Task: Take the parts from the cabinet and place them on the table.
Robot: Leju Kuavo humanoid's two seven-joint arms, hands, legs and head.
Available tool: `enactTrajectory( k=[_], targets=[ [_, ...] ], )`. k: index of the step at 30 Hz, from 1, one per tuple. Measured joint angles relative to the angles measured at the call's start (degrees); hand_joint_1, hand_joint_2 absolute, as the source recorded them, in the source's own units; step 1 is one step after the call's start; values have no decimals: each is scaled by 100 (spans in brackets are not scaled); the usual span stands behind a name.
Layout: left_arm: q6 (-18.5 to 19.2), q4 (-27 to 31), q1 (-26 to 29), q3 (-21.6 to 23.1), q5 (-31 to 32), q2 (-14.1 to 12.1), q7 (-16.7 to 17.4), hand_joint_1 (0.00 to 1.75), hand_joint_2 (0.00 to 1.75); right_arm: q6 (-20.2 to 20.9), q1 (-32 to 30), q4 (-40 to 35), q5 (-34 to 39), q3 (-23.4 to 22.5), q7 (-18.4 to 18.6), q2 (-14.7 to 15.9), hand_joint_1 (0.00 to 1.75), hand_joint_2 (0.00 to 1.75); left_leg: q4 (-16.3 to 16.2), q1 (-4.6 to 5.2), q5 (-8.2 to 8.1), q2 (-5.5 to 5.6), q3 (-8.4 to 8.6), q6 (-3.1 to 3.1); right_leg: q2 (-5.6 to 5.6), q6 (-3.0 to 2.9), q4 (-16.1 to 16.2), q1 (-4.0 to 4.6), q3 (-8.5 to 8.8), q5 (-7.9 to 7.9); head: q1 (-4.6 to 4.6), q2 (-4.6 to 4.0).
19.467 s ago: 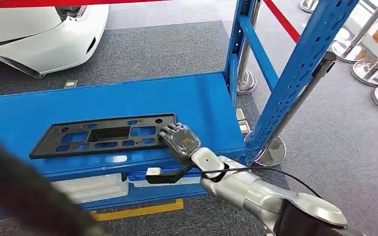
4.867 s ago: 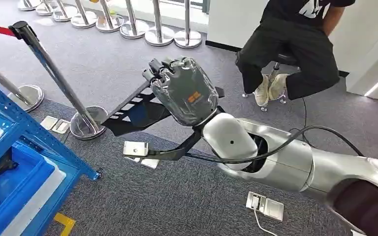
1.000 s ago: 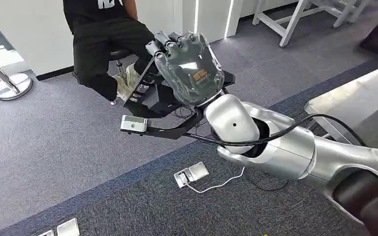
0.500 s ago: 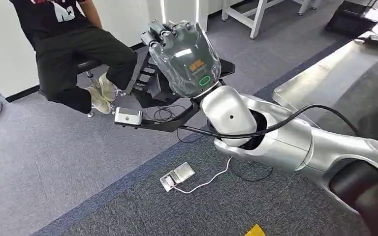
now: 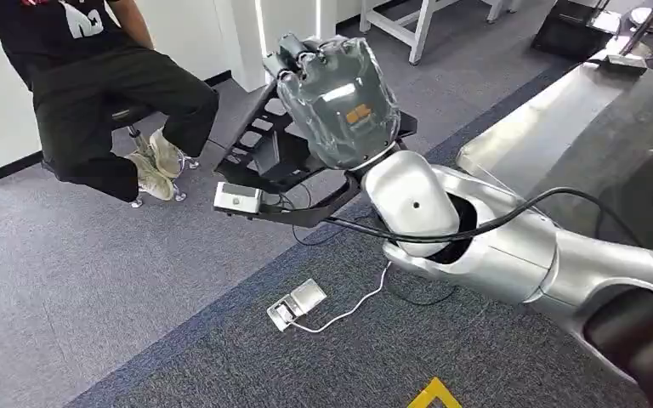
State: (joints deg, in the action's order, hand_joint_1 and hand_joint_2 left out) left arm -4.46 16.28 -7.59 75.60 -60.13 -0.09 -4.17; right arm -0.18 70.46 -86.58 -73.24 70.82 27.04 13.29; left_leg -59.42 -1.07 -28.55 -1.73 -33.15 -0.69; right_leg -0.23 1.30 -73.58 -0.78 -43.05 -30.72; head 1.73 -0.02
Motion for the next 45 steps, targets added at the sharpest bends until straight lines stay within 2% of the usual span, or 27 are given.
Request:
enactTrajectory(
  k=[1,2,3,4,7,8,9,11,13,15,17,18,22,23,25,27,28,29,31,32,33,34,37,39,42,43,45],
  targets=[
    [0,0,0,0,-7,0,0,0,175,-2,0,0,9,0,7,9,175,175,0,-7,-20,-34,23,19,61,9,594,-8,286,305,24,0],
    [-2,0,1,0,-13,0,9,0,175,-2,1,0,15,0,11,15,175,175,0,-6,-45,-64,51,56,261,16,1222,-7,575,519,50,0],
    [-7,-2,3,0,-17,-4,15,0,175,-2,3,0,22,0,28,22,175,175,0,35,-59,-86,46,93,325,0,1295,86,617,413,89,0],
    [-13,-2,4,0,-24,-4,22,0,175,-4,2,0,22,0,39,22,175,175,-10,40,-70,-104,52,123,253,-95,1325,56,608,439,68,0],
    [-17,-2,0,0,-35,-9,26,0,175,-4,3,0,24,0,63,55,175,175,52,30,-82,-204,137,216,136,-199,1348,87,629,433,-4,0],
    [-17,-2,1,0,-33,-11,33,0,175,-4,5,-2,24,-2,63,48,175,175,-4,13,-154,-144,154,251,108,-236,1387,49,676,453,2,0],
    [-17,-2,0,0,-31,-11,33,0,175,-4,19,-2,26,-11,66,50,175,175,-211,16,-296,-16,83,250,77,-265,1390,48,693,443,-63,0],
    [-17,-2,-4,0,-33,-11,33,0,175,-2,15,-4,28,-15,68,50,175,175,-1089,28,-709,92,-345,236,2,-305,1390,69,710,432,-184,0],
    [-7,-2,-19,-4,-46,-11,15,0,175,9,8,-6,28,-15,70,52,175,175,-1745,71,-850,131,-700,215,-90,-330,1387,108,724,422,-225,0],
    [-4,-2,-20,-4,-48,-11,22,0,175,26,7,-9,31,-15,79,52,175,175,-1395,124,-471,150,-569,132,-217,-343,1387,140,765,413,-260,0],
    [-9,-2,-3,-4,-48,-11,26,0,175,57,7,-15,39,-24,109,55,175,175,-385,163,110,278,-171,25,-335,-343,1387,154,795,405,-280,0],
    [-15,-2,-5,-4,-48,-11,28,0,175,65,8,-15,39,-31,120,61,175,175,-187,169,94,468,-103,-22,-371,-335,1385,166,774,404,-278,0],
    [-17,0,-3,-2,-50,-11,31,0,175,94,3,-33,41,-44,157,98,175,175,61,161,91,364,-30,-38,-530,-245,1404,135,719,445,-295,0],
    [-15,5,-5,-2,-50,5,31,0,175,98,0,-39,41,-50,164,109,175,175,148,100,136,294,7,-68,-447,-231,1362,149,721,393,-315,0],
    [-15,7,2,-2,-52,4,31,0,175,105,33,-44,39,-55,173,146,175,175,194,95,153,209,32,-90,-129,-137,890,139,497,62,-203,0],
    [-9,4,6,-2,-50,4,22,0,175,116,7,-44,41,-55,170,146,175,175,194,80,146,107,31,-90,-47,-62,11,70,75,-305,-162,0],
    [-9,4,6,-2,-50,4,22,0,175,120,-9,-44,41,-55,170,151,175,175,191,68,139,66,31,-85,-35,-27,-254,35,-63,-348,-151,0],
    [-9,4,6,-2,-50,4,13,0,175,120,-18,-44,41,-52,170,157,175,175,187,49,126,20,36,-69,-25,4,-245,2,-76,-252,-138,0],
    [-9,2,4,-2,-52,2,7,0,175,125,-16,-44,54,-52,170,170,175,175,170,7,92,-46,65,-17,40,66,509,-47,290,217,-94,0],
    [-9,2,5,-2,-55,2,7,0,175,125,-16,-44,59,-52,170,175,175,175,154,-12,64,-75,92,23,128,82,1068,-65,575,475,-63,0],
    [-11,-4,6,-2,-55,-11,7,0,175,125,-17,-44,59,-52,173,179,175,175,147,3,33,-101,106,71,326,111,1398,-48,739,470,-22,0],
    [-9,-7,5,-2,-55,-17,7,0,175,125,-8,-44,63,-52,170,179,175,175,119,29,13,-113,101,106,292,54,1455,11,745,457,26,0],
    [-9,-7,6,-2,-57,-20,7,0,175,122,-13,-44,83,-55,179,206,175,175,159,31,3,-204,160,198,165,-104,1435,30,729,426,-85,0],
    [-11,-9,5,-2,-55,-26,4,0,175,114,-6,-44,90,-59,188,203,175,175,18,3,-172,-77,186,266,112,-182,1487,-16,785,451,-105,0],
    [-9,-11,4,-2,-59,-26,-4,0,175,111,-14,-44,107,-61,192,197,175,175,-1281,19,-782,117,-441,262,-1,-246,1480,16,792,437,-256,0],
    [-5,-9,-6,-7,-70,-26,-26,0,175,111,-19,-44,107,-61,192,197,175,175,-1676,35,-875,135,-650,254,-49,-257,1474,30,796,430,-271,0],
    [2,-9,-23,-7,-72,-26,-28,0,175,111,-22,-42,109,-59,192,197,175,175,-1633,69,-648,137,-665,210,-152,-273,1463,43,823,415,-302,0]
  ],
)
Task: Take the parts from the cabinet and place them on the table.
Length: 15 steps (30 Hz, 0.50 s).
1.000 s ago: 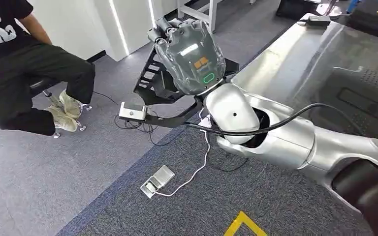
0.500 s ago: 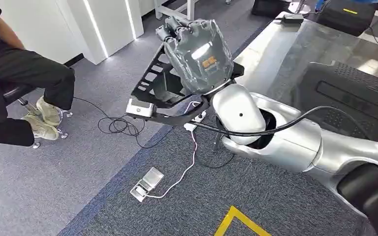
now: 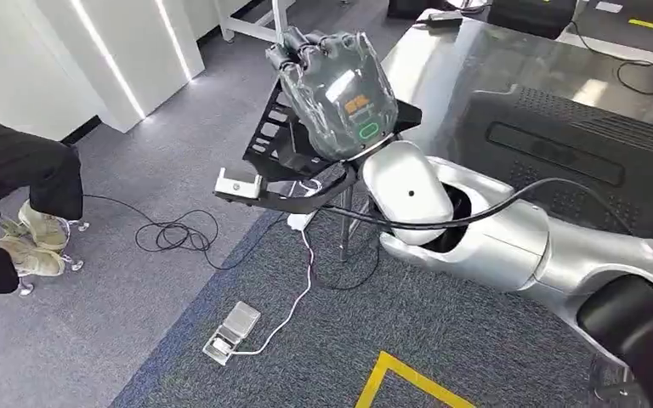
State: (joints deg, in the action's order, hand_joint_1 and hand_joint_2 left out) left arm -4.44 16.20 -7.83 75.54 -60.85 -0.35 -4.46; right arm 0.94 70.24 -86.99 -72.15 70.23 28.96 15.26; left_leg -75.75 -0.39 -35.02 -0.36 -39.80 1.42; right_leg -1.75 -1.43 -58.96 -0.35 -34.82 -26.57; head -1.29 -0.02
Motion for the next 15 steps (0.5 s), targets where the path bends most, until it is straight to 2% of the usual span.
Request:
enactTrajectory(
  k=[1,2,3,4,5,7,8,9,10,11,13,14,15],
  targets=[
    [0,0,14,0,0,0,2,0,175,0,1,0,0,0,2,0,175,175,358,3,258,7,146,-29,-63,0,-4,5,15,-11,-30,0],
    [0,0,21,0,-2,0,2,0,175,0,2,0,2,0,2,0,175,175,872,3,574,37,351,-60,-122,5,-16,7,31,-22,-48,0],
    [0,0,22,0,-13,0,2,0,175,0,3,0,4,0,11,0,175,175,1418,0,822,165,534,-89,-169,21,-29,5,32,-38,-59,0],
    [2,0,23,0,-17,0,4,0,175,0,8,4,7,0,15,2,175,175,1483,2,749,347,573,-101,-204,42,-41,25,4,-41,-61,0],
    [7,-2,32,0,-22,0,4,0,175,0,8,11,15,0,20,0,175,175,1649,-7,720,331,631,-109,-270,64,-63,11,-40,-29,-61,0],
    [31,0,34,0,-35,0,4,0,175,-9,2,28,28,-2,44,11,175,175,1641,23,703,283,616,-117,-327,122,-28,-21,-69,3,-52,0],
    [33,0,27,0,-35,2,4,0,175,-11,9,37,31,-6,57,20,175,175,1686,-9,724,257,627,-149,-358,155,-28,0,-69,3,-44,0],
    [35,2,20,0,-35,18,4,0,175,-13,8,46,33,-20,65,31,175,175,1745,-51,752,186,657,-189,-317,164,-56,-4,-70,-48,-53,0],
    [35,2,23,0,-35,15,4,0,175,-13,22,52,35,-41,66,42,175,175,1768,-50,760,151,672,-216,-94,199,-276,21,-162,-206,15,0],
    [35,2,29,0,-35,15,4,0,175,-17,27,52,35,-64,70,39,175,175,1771,-47,762,101,670,-222,23,229,-658,13,-346,-417,70,0],
    [35,2,31,0,-37,15,4,0,175,-17,9,57,35,-74,70,41,175,175,1770,-43,750,4,671,-240,115,278,-1573,-17,-787,-773,122,0],
    [35,2,33,0,-37,15,4,0,175,-17,1,68,35,-76,70,44,175,175,1770,-43,747,-42,673,-242,122,295,-1816,-31,-918,-795,151,0],
    [35,2,32,0,-37,13,4,0,175,-17,0,76,35,-77,70,44,175,175,1769,-45,740,-84,678,-240,129,302,-1742,-46,-901,-677,181,0]
  ],
)
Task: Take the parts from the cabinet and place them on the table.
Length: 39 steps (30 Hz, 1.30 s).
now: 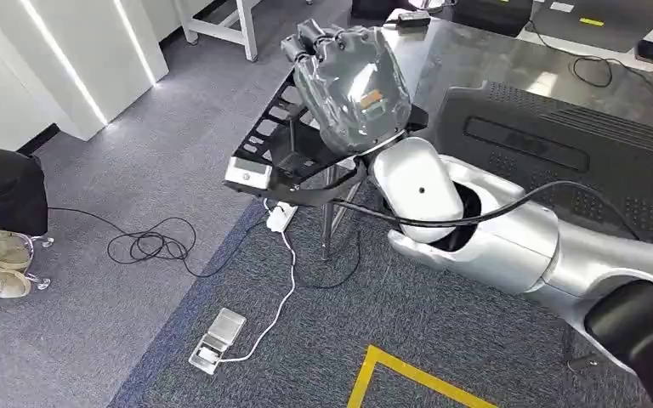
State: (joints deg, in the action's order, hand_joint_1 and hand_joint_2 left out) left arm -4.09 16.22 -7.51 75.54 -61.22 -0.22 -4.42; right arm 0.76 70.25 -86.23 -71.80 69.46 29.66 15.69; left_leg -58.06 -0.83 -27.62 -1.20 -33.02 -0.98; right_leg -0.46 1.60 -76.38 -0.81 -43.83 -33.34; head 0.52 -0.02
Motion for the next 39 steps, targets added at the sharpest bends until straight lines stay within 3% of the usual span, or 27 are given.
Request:
enactTrajectory(
  k=[2,3,4,5,7,9,11,13,14,15,16,18,19,20,23,24,25,26,28,29,30,31,33,34,35,36,39],
  targets=[
    [0,0,-1,0,0,2,0,0,175,-2,5,11,2,-7,0,0,175,175,-9,-6,-23,-70,26,20,72,-1,830,-10,403,501,39,0],
    [0,0,-1,0,0,0,0,0,175,-2,12,15,2,-11,0,0,175,175,-14,-5,-42,-100,44,46,189,-18,1359,-6,667,735,72,0],
    [-2,-2,1,0,0,0,0,0,175,-2,15,20,0,-22,0,2,175,175,-23,27,-62,-129,49,79,378,-28,1674,36,823,706,105,0],
    [-2,-2,0,0,0,0,0,0,175,-2,26,20,2,-26,2,-11,175,175,-52,52,-79,-145,40,109,325,-95,1747,61,818,711,118,0],
    [-4,-2,7,0,2,0,0,0,175,-13,26,24,2,-39,11,-4,175,175,-19,54,-85,-219,71,147,252,-141,1728,77,803,692,41,0],
    [-4,-4,5,0,7,-11,2,0,175,-13,54,31,-2,-63,31,17,175,175,-50,46,-159,-235,101,223,183,-224,1784,19,845,731,44,0],
    [-4,-4,0,0,28,-13,2,0,175,-4,153,31,-9,-112,68,13,175,175,-637,27,-519,2,-128,250,120,-281,1784,17,848,727,-55,0],
    [-4,-4,2,0,41,-13,-9,0,175,6,201,31,-13,-151,101,13,175,175,-1472,30,-864,62,-530,270,39,-296,1779,31,855,718,-116,0],
    [0,-4,-10,0,42,-13,-22,0,175,9,214,31,-13,-151,107,15,175,175,-1778,38,-924,79,-683,275,-9,-299,1771,36,858,715,-129,0],
    [7,-4,-22,0,46,-13,-22,0,175,18,216,31,-15,-155,109,15,175,175,-1779,41,-824,84,-688,268,-66,-306,1764,38,873,708,-144,0],
    [11,-4,-16,0,52,-13,-22,0,175,22,236,31,-20,-162,114,15,175,175,-1542,39,-611,85,-585,255,-124,-302,1756,39,883,700,-162,0],
    [11,-4,-8,0,61,-13,-22,0,175,57,341,31,-24,-203,133,20,175,175,-597,24,-44,172,-202,218,-235,-274,1714,33,889,674,-203,0],
    [11,-4,-7,2,65,-13,-17,0,175,83,384,31,-24,-236,151,24,175,175,-298,4,-13,362,-97,188,-273,-256,1700,26,872,660,-221,0],
    [9,-4,2,4,68,-13,-17,0,175,118,431,31,-26,-245,162,31,175,175,-195,12,-23,444,-60,184,-335,-236,1664,53,834,656,-223,0],
    [4,-4,10,7,61,-13,-15,0,175,194,456,29,-20,-273,214,57,175,175,-137,39,-73,356,-37,123,-427,-146,1713,28,804,703,-208,0],
    [4,4,-2,7,61,9,-17,0,175,223,488,29,-11,-304,223,79,175,175,-67,-6,-39,296,-18,73,-426,-114,1696,42,795,678,-205,0],
    [-9,2,-9,4,61,4,-13,0,175,240,545,29,4,-341,236,107,175,175,-37,-16,-19,258,0,42,-241,-85,1602,41,778,598,-183,0],
    [-11,2,-4,7,59,4,-13,0,175,258,629,31,24,-348,249,111,175,175,-27,-17,-14,217,-1,1,-102,-62,1327,43,644,410,-100,0],
    [-15,2,5,4,55,4,-13,0,175,267,680,31,63,-347,267,125,175,175,-28,-15,-23,116,3,-11,-23,-9,400,24,212,-3,-52,0],
    [-24,2,5,4,52,4,-13,0,175,280,676,31,81,-347,280,149,175,175,-31,-16,-28,66,2,-17,-15,8,27,8,19,-90,-24,0],
    [-31,2,5,7,44,4,-13,0,175,280,676,35,96,-347,293,168,175,175,-32,-17,-32,34,3,-17,-8,17,-44,-8,-35,-40,7,0],
    [-37,2,5,4,26,4,-13,0,175,278,685,35,105,-348,306,186,175,175,-35,-19,-41,-3,11,-10,3,22,133,-20,37,126,24,0],
    [-63,2,4,4,5,9,2,0,175,269,717,35,136,-358,321,214,175,175,-52,-28,-81,-68,47,26,100,18,1086,-25,497,651,72,0],
    [-79,2,4,4,0,13,9,0,175,262,737,35,151,-367,321,221,175,175,-64,-26,-113,-105,69,62,241,8,1605,-21,721,790,101,0],
    [-94,2,3,4,0,15,15,0,175,256,759,35,168,-382,324,227,175,175,-91,28,-136,-122,58,100,378,-13,1681,61,763,706,127,0],
    [-100,2,5,4,-6,15,17,0,175,247,771,35,179,-387,328,227,175,175,-84,33,-140,-143,58,127,305,-84,1674,48,753,712,121,0],
    [-120,2,6,4,-48,15,33,0,175,229,777,50,195,-404,354,269,175,175,-55,39,-166,-251,123,198,189,-174,1701,40,762,717,52,0]
  ],
)
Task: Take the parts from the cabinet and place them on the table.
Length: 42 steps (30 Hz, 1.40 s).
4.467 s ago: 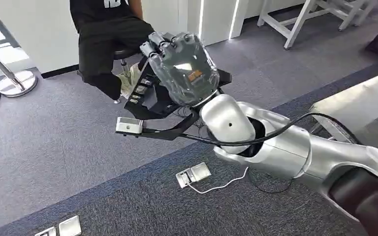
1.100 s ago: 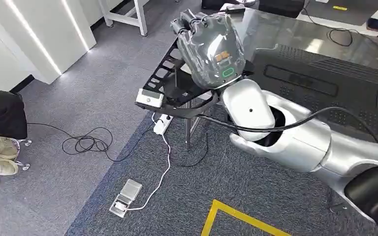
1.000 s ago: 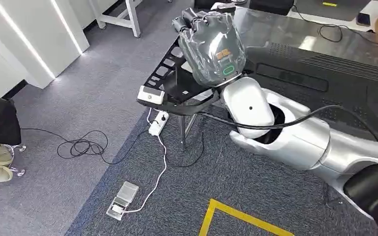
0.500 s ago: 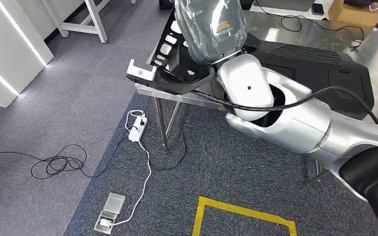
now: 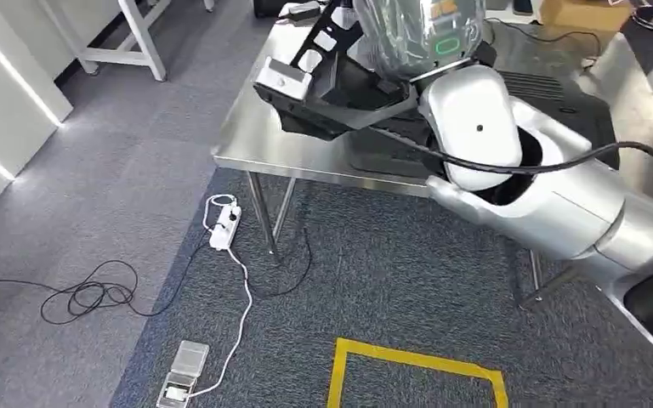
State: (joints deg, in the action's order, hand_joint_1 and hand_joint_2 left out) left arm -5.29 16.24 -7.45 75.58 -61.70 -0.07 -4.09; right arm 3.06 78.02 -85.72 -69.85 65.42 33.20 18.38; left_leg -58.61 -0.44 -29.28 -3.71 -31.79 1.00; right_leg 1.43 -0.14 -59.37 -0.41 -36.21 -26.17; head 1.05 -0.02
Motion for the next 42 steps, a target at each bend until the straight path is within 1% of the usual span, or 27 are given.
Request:
enactTrajectory(
  k=[1,2,4,5,6,8,9,10,11,14,15,16,17,18,20,21,22,23,25,26,27,28,29,30,33,38,42],
  targets=[
    [-13,0,1,0,-2,0,0,0,175,-2,7,2,9,-17,4,-2,175,175,-59,-17,-88,52,23,42,-26,-35,37,-32,43,13,-4,0],
    [-15,0,-1,0,-2,0,-2,0,175,-9,36,4,9,-33,9,-2,175,175,-298,-18,-240,181,-75,58,-56,-55,43,-31,51,9,-50,0],
    [-15,0,-6,0,-4,0,-2,0,175,-9,50,11,22,-24,35,-2,175,175,-1191,-19,-653,288,-516,73,-129,-88,40,-19,52,5,-155,0],
    [-18,0,-8,0,-11,0,-18,0,175,-9,41,15,26,-13,37,-2,175,175,-1575,-14,-756,314,-716,76,-173,-95,35,-8,54,0,-168,0],
    [-18,0,-23,-2,-13,0,-26,0,175,-9,33,20,33,-11,40,-2,175,175,-1758,0,-735,331,-825,70,-224,-102,26,0,58,-4,-181,0],
    [-22,0,-17,-2,-13,0,-24,0,175,-9,34,28,46,-11,50,-2,175,175,-1303,12,-319,344,-646,18,-339,-106,12,12,74,-12,-221,0],
    [-26,0,-10,-2,-13,0,-26,0,175,-11,34,31,59,-13,55,0,175,175,-836,11,-33,381,-453,-15,-393,-106,5,18,85,-20,-240,0],
    [-29,0,-10,-2,-13,2,-24,0,175,-15,34,31,72,-13,57,0,175,175,-349,10,216,497,-277,-54,-438,-98,-6,18,86,-28,-262,0],
    [-33,0,-11,-2,-11,2,-24,0,175,-26,37,39,81,-11,61,2,175,175,-243,8,155,672,-235,-87,-473,-80,-13,39,56,-28,-258,0],
    [-35,0,-8,-2,-15,15,-24,0,175,-52,29,63,101,-13,68,7,175,175,-84,44,120,615,-196,-113,-584,2,-5,-12,-11,17,-258,0],
    [-35,2,-14,-2,-15,18,-24,0,175,-52,33,68,101,-20,68,20,175,175,-39,13,145,587,-180,-149,-613,29,0,9,-10,20,-258,0],
    [-37,4,-15,-2,-15,44,-24,0,175,-52,24,70,101,-28,68,31,175,175,30,-40,179,518,-145,-179,-564,40,-47,-5,-12,-34,-269,0],
    [-39,4,-12,-2,-13,46,-24,0,175,-52,38,74,101,-31,68,48,175,175,49,-36,190,485,-130,-202,-379,73,-238,27,-89,-177,-201,0],
    [-46,4,-9,-2,-15,46,-24,0,175,-65,42,74,101,-31,70,44,175,175,50,-38,188,440,-133,-217,-289,104,-591,13,-254,-378,-153,0],
    [-55,4,0,-2,-17,46,-24,0,175,-79,23,81,118,-20,68,44,175,175,47,-37,183,370,-134,-225,-205,156,-1448,-31,-659,-725,-98,0],
    [-59,4,1,-2,-22,46,-18,0,175,-103,4,98,153,-15,68,46,175,175,45,-39,182,335,-137,-225,-193,174,-1700,-51,-787,-765,-79,0],
    [-64,4,0,-2,-24,46,-18,0,175,-116,-11,105,181,-15,68,46,175,175,44,-46,178,315,-133,-218,-181,186,-1656,-69,-775,-673,-52,0],
    [-70,4,-2,-2,-33,46,-13,0,175,-122,-14,109,203,-15,68,46,175,175,36,-54,167,297,-128,-202,-167,201,-1322,-90,-608,-444,-35,0],
    [-72,4,-4,-2,-52,46,-11,0,175,-131,-10,113,214,-24,68,48,175,175,-2,-74,128,282,-118,-142,-104,222,-267,-116,-68,47,9,0],
    [-74,2,-7,-2,-55,44,-9,0,175,-138,-9,116,216,-24,68,48,175,175,-12,-61,113,277,-134,-109,-52,226,-75,-95,38,-76,29,0],
    [-74,2,-9,-2,-57,44,-7,0,175,-155,-9,116,227,-24,66,39,175,175,-61,-30,99,277,-152,-78,-95,147,-15,-65,22,-39,40,0],
    [-79,2,-6,-2,-57,44,-7,0,175,-164,-11,127,234,-26,70,39,175,175,-39,-27,113,277,-147,-51,-97,126,-33,-56,14,-48,7,0],
    [-81,2,-6,-2,-57,35,-7,0,175,-168,-12,131,232,-24,70,44,175,175,-65,-12,40,278,-142,-98,-96,123,-7,-93,23,-39,-29,0],
    [-88,2,0,-2,-57,35,-7,0,175,-175,-13,146,229,-24,70,46,175,175,-55,-14,93,284,-135,-192,-99,120,-8,-84,31,-39,-39,0],
    [-90,2,1,-2,-55,35,-20,0,175,-192,-12,151,208,-24,72,44,175,175,5,-13,91,277,-80,-197,-124,101,-8,-74,44,-50,-124,0],
    [-92,2,9,-2,-55,35,-39,0,175,-195,-12,157,195,-24,74,48,175,175,66,-17,118,276,-46,-149,-125,57,-11,-65,52,-71,-190,0],
    [-92,2,12,-2,-63,35,-50,0,175,-195,-12,160,192,-24,79,46,175,175,86,-25,118,276,-40,-49,-125,44,-17,-59,51,-80,-199,0]
  ],
)
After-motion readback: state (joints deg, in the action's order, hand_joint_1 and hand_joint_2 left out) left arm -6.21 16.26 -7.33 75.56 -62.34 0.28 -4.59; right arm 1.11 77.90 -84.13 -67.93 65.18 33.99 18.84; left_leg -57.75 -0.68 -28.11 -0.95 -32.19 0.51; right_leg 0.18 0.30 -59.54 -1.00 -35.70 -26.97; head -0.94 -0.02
